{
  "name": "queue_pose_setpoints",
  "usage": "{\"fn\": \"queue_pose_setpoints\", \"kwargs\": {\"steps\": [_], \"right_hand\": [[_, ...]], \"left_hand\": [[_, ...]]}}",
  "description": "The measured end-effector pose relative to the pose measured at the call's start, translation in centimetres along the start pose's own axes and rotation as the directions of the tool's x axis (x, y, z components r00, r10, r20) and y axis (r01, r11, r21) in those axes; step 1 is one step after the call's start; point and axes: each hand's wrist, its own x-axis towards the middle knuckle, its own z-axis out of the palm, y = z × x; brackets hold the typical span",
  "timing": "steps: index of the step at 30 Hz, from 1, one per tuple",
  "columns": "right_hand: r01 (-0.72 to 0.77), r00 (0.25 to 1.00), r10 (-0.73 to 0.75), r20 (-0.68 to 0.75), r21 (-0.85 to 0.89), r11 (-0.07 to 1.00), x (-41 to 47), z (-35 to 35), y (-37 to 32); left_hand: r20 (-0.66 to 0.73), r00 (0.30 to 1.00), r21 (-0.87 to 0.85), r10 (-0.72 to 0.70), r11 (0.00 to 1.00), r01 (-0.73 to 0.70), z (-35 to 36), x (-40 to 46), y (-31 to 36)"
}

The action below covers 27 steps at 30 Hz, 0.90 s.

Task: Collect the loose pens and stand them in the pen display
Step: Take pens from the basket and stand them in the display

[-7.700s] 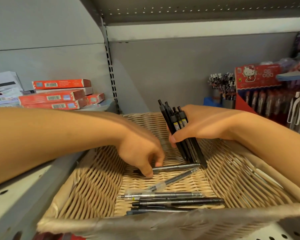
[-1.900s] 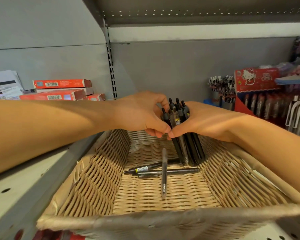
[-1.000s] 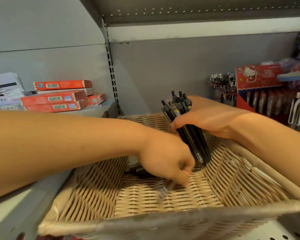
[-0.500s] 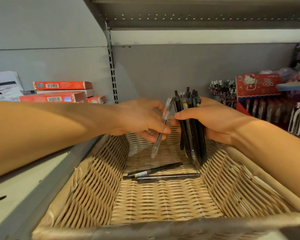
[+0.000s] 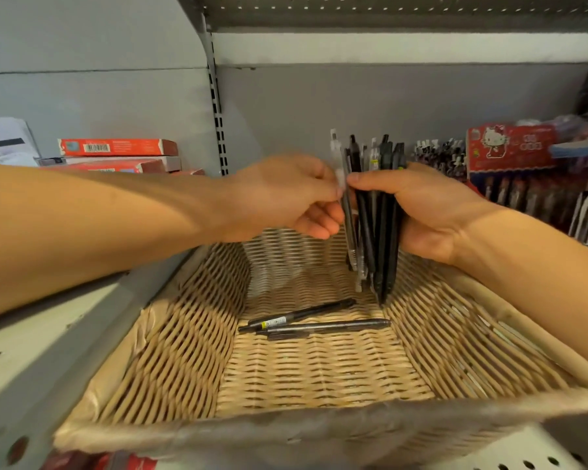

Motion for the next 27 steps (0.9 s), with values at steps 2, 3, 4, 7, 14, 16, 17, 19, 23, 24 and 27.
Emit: {"fn": "queue_pose_setpoints", "kwargs": {"steps": [2, 3, 4, 7, 14, 16, 17, 19, 23, 24, 27], "right_hand": [[-0.019, 1.0, 0.019, 0.002, 0.022, 1.0, -0.1, -0.1, 0.0], [-0.032, 0.999, 0.031, 0.015, 0.026, 0.999, -0.2, -0.2, 0.0], [-0.047, 0.998, 0.046, 0.033, 0.023, 0.999, -0.2, -0.3, 0.0], [-0.092, 0.992, 0.092, 0.082, -0.004, 0.996, -0.2, -0.3, 0.1], [-0.073, 0.996, 0.081, 0.047, -0.138, 0.988, 0.0, -0.1, 0.3], [-0.067, 0.998, 0.064, -0.025, -0.122, 0.99, 0.0, -0.1, 0.2], [-0.065, 0.997, 0.059, -0.051, -0.111, 0.992, 0.0, -0.1, 0.2], [-0.059, 0.996, 0.05, -0.08, -0.113, 0.992, -0.1, -0.1, 0.2], [-0.045, 0.997, 0.034, -0.071, -0.152, 0.987, -0.1, 0.2, 0.2], [-0.047, 0.997, 0.037, -0.064, -0.159, 0.986, 0.0, 0.2, 0.2], [-0.064, 0.998, 0.057, -0.04, -0.201, 0.978, -0.2, 0.2, 0.2]], "left_hand": [[-0.031, 0.999, -0.039, 0.01, 0.999, -0.011, -0.2, 0.0, 0.2], [-0.036, 0.999, -0.064, 0.001, 0.998, -0.004, -0.2, 0.1, 0.3], [-0.037, 0.999, -0.094, -0.008, 0.996, 0.004, -0.2, 0.2, 0.3], [-0.01, 1.0, -0.193, -0.027, 0.981, 0.025, -0.3, 0.5, -0.2], [0.091, 0.991, 0.075, -0.096, 0.993, 0.089, -1.0, 1.5, -1.4], [0.213, 0.962, 0.468, -0.168, 0.883, 0.05, -0.9, 1.5, -2.1], [0.291, 0.93, 0.668, -0.226, 0.744, -0.028, -0.8, 1.4, -2.3], [0.401, 0.824, 0.881, -0.399, 0.415, -0.228, -0.4, 0.8, -2.6], [0.44, 0.673, 0.896, -0.594, 0.344, -0.282, 0.5, 0.1, -2.9], [0.449, 0.676, 0.892, -0.584, 0.341, -0.298, 0.6, 0.1, -2.9], [0.452, 0.768, 0.872, -0.454, 0.408, -0.272, 0.4, 0.5, -3.0]]}}
